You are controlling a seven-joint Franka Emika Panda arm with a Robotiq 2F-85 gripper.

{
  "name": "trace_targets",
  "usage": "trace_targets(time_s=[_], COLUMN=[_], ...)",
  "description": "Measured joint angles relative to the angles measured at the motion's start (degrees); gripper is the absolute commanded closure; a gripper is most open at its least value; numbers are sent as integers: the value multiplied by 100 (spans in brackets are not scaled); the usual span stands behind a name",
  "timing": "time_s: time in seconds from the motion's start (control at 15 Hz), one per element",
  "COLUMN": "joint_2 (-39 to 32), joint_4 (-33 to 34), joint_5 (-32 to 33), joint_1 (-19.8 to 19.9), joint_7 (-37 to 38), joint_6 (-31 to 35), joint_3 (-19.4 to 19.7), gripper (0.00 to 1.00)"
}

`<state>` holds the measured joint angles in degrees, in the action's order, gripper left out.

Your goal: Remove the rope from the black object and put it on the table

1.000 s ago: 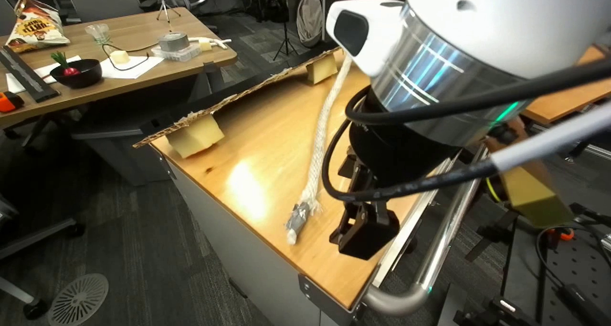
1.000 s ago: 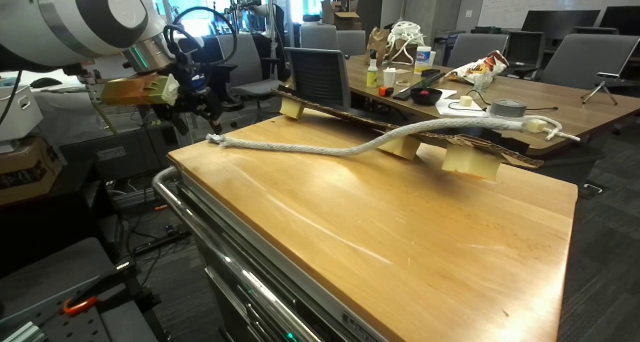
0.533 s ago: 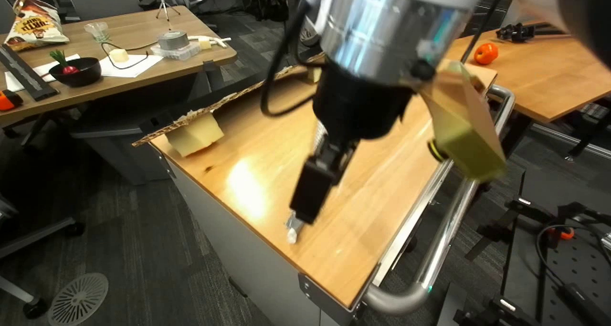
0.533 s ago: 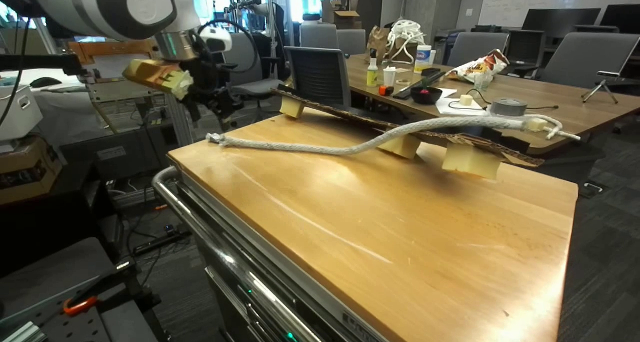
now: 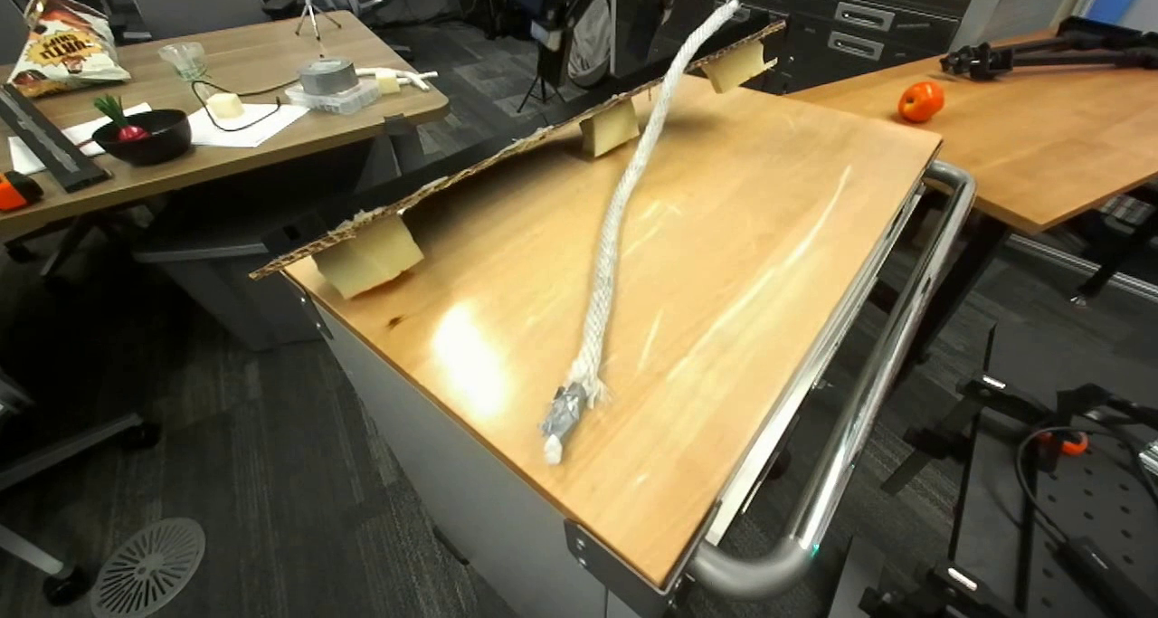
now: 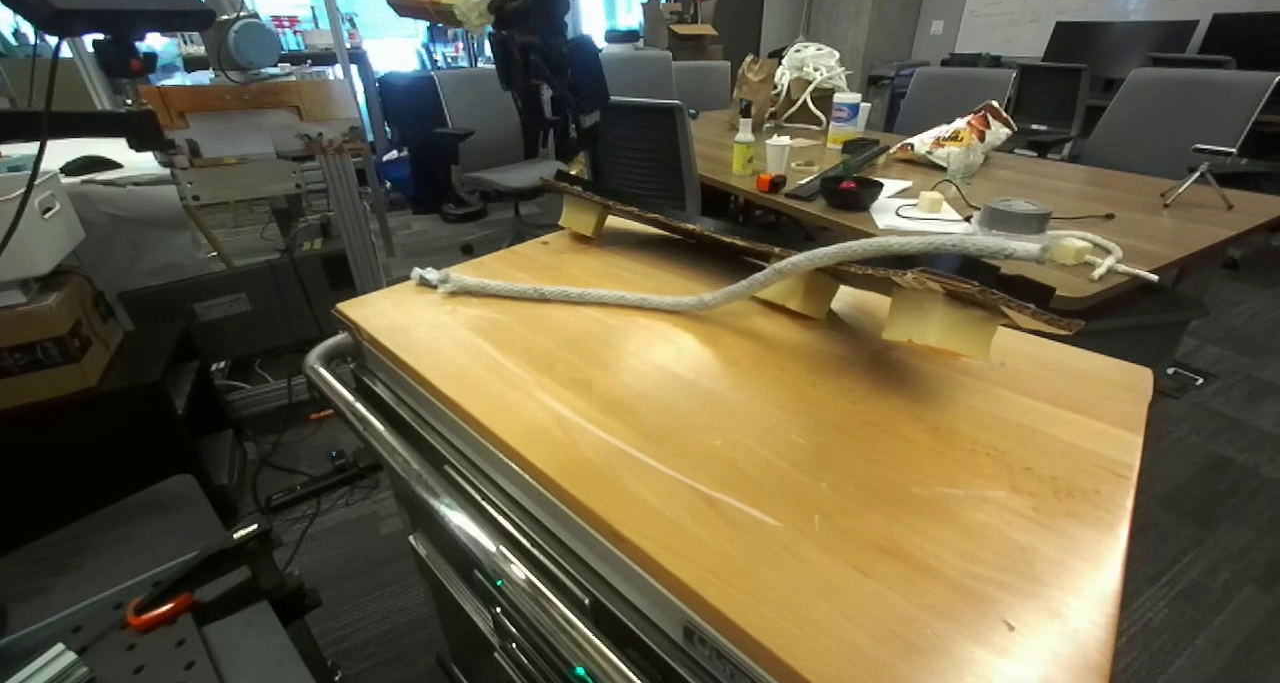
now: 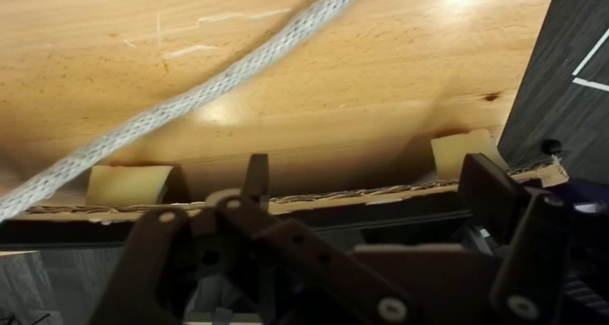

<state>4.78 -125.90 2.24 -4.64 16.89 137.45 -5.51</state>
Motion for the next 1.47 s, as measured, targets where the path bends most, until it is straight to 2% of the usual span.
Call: trace_targets(time_s=[0.33,0.47,0.73,0.87,0.93,1.27,1.47], joint_2=[-79,-182,-407,-511,-539,-579,-747], joint_4=[-5,246,1146,1738,1874,1741,2033], joint_5=[8,320,1283,1546,1544,1649,1994], joint_1=[-15,-15,10,14,15,10,30], joint_7=[-8,31,354,603,602,626,1080], joint_6=[-245,-1061,-2737,-3231,-3268,-3246,-3203], joint_3=[-48,-49,-20,2,7,2,73], gripper=[0,0,0,0,0,0,0])
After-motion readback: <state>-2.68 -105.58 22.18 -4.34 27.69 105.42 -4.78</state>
